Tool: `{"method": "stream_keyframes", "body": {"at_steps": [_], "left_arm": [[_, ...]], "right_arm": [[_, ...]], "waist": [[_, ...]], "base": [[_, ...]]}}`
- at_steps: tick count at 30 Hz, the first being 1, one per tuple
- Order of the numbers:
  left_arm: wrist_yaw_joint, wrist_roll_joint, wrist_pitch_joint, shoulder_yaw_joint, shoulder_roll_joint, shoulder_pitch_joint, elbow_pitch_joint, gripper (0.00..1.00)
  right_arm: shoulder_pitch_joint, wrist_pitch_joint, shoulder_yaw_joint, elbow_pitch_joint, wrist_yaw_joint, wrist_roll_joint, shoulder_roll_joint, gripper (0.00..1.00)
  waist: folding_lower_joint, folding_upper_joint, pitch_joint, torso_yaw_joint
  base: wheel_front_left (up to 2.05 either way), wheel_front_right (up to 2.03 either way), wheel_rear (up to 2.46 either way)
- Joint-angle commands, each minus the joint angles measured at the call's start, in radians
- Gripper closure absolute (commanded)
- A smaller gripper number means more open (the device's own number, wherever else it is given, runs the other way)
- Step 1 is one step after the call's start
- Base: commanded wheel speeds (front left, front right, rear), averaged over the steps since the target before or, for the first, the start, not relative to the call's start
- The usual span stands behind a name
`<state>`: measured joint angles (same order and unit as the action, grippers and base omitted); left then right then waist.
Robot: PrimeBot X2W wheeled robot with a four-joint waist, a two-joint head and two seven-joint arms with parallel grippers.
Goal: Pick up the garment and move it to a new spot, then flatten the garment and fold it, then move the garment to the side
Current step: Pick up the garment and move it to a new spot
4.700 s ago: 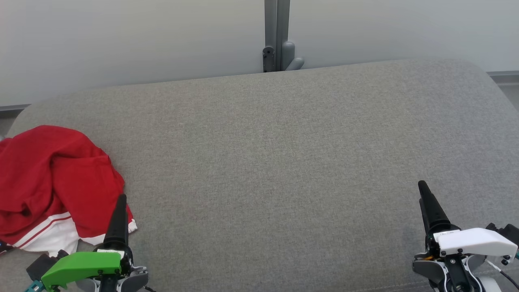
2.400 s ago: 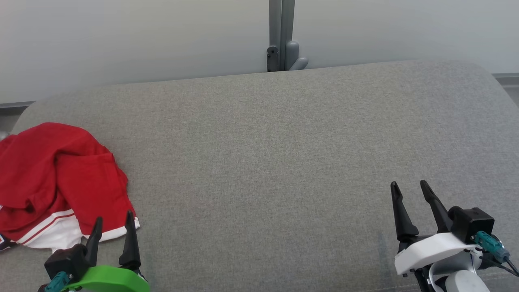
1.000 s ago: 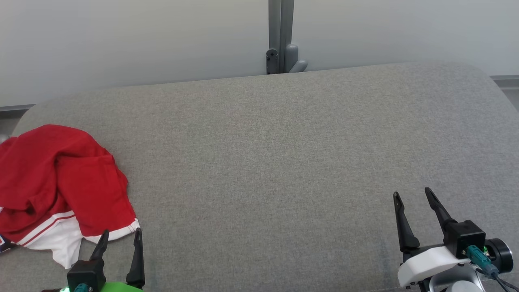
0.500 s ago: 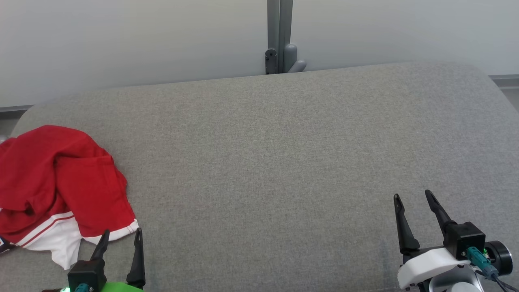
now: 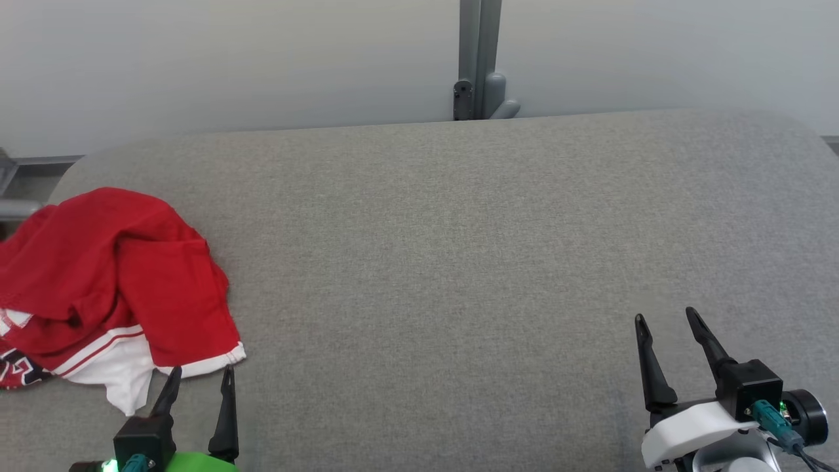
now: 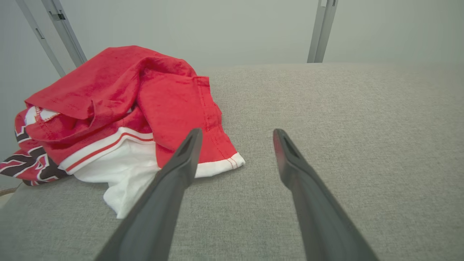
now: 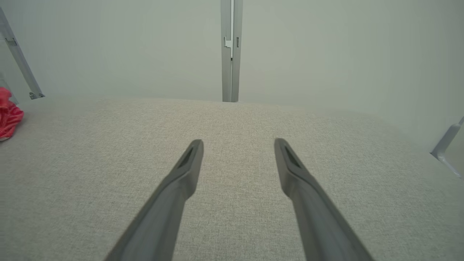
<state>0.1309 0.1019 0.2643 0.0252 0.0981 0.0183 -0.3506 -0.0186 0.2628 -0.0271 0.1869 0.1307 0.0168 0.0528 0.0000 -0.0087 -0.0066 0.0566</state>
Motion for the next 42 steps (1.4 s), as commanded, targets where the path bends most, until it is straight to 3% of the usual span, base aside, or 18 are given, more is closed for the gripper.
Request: {"method": "stream_keyframes", "body": {"at_steps": [1, 12, 20, 32, 42], "left_arm": [[-0.001, -0.007, 0.0, 0.001, -0.001, -0.011, -0.001, 0.0], [-0.004, -0.008, 0.0, 0.014, 0.003, 0.017, -0.009, 0.0], [-0.003, -0.001, 0.0, 0.029, 0.009, 0.027, -0.005, 0.0], [-0.002, 0.02, 0.0, 0.045, -0.001, -0.016, 0.012, 0.0], [-0.001, 0.117, -0.002, 0.018, 0.016, -0.283, -0.077, 0.0]], "right_arm": [[-0.012, 0.003, 0.0, -0.003, 0.0, -0.001, 0.002, 0.0], [-0.012, 0.003, 0.033, 0.012, 0.0, 0.009, 0.0, 0.0], [0.011, 0.003, 0.067, 0.016, 0.0, 0.02, 0.0, 0.0], [0.027, 0.003, 0.08, 0.0, 0.0, 0.009, 0.007, 0.0], [0.121, 0.003, 0.086, -0.025, 0.0, -0.01, 0.065, 0.0]], "waist": [[0.0, 0.0087, -0.004, 0.041], [0.0, 0.0087, -0.026, 0.284], [0.0, 0.0087, -0.023, 0.379], [0.0, 0.0087, 0.05, 0.342], [0.0, 0.0087, 0.283, 0.262]], "base": [[0.0, 0.0, 0.0], [0.0, 0.0, 0.0], [0.0, 0.0, 0.0], [0.0, 0.0, 0.0], [0.0, 0.0, 0.0]]}}
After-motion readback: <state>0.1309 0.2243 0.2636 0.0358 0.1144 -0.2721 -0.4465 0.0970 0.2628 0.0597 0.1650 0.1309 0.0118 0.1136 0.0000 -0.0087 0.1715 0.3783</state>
